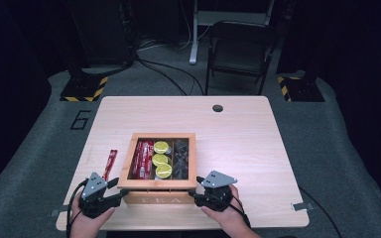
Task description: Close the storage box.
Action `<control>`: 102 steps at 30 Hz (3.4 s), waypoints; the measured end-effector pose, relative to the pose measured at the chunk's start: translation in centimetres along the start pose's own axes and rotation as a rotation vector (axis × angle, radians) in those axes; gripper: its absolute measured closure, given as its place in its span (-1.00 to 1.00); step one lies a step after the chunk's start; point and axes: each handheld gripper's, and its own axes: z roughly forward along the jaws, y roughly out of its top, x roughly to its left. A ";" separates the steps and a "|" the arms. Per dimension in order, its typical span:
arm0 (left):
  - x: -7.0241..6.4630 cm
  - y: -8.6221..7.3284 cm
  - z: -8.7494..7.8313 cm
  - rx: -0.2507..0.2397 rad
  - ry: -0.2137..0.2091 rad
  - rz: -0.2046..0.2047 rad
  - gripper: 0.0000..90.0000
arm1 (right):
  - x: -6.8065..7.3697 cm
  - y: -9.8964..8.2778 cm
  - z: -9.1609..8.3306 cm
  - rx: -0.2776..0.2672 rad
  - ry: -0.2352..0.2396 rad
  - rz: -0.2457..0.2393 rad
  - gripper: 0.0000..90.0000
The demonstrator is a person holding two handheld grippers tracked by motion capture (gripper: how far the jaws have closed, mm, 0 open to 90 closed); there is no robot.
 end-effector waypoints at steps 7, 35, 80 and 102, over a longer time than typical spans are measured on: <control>0.1 -0.2 0.3 0.031 -0.013 -0.002 0.02 | 0.2 -0.2 0.3 0.016 -0.003 -0.002 0.02; 0.1 -0.7 0.0 0.054 -0.042 0.013 -0.18 | 0.5 -0.4 0.5 0.080 0.001 0.008 -0.04; 1.3 0.9 -2.0 -0.030 -0.068 0.007 -0.30 | 0.4 0.8 -0.9 0.001 -0.022 0.031 -0.13; 4.5 -0.2 -3.0 -0.066 0.017 -0.108 -0.13 | -3.1 0.8 -1.9 -0.021 -0.083 0.070 -0.03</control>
